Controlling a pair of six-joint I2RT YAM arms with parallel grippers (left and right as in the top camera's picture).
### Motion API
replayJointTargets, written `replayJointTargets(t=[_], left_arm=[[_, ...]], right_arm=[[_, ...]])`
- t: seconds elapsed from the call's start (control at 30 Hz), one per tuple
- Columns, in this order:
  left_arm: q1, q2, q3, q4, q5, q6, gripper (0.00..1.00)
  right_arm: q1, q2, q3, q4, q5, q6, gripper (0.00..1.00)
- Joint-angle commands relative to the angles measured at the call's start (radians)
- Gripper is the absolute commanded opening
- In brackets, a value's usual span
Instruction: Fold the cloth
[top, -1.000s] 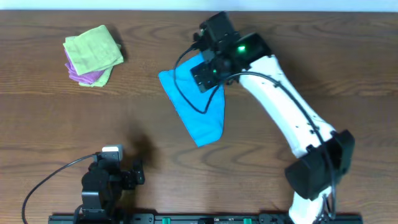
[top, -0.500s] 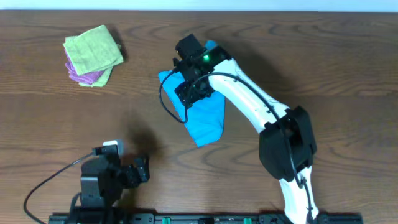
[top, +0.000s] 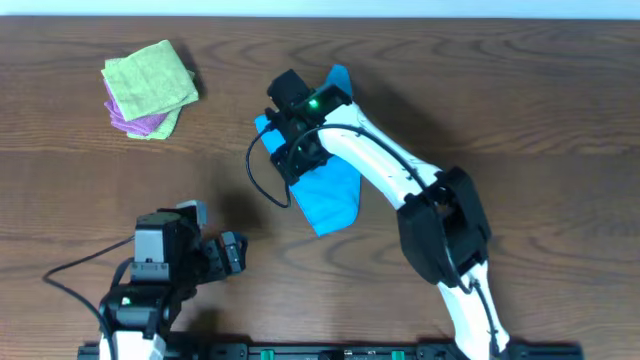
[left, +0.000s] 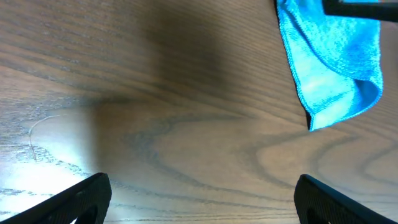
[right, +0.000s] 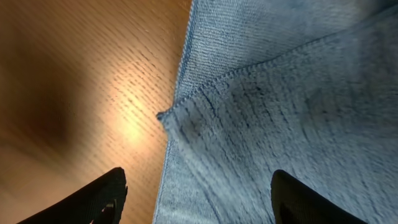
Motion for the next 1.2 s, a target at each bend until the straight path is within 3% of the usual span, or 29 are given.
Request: replayJointTargets(t=[0.0, 0.47, 0.73, 1.17], left_arm=[[0.003, 0.008, 0.018, 0.016, 0.018, -0.001, 0.95], [0.003, 0.008, 0.018, 0.032, 0.018, -0.001, 0.95], [0.003, 0.008, 0.018, 0.032, 0.017, 0.0, 0.95], [0.003, 0.008, 0.018, 0.031, 0.017, 0.0, 0.95]], right_arm=[[0.013, 0.027, 0.006, 0.011, -0.007, 0.021, 0.73], [0.019, 0.079, 0.006, 0.061, -0.006, 0.037, 0.69], [0.019, 0.082, 0.006, 0.087, -0.005, 0.037, 0.61], [0.019, 0.088, 0.006, 0.094, 0.001, 0.043, 0.61]])
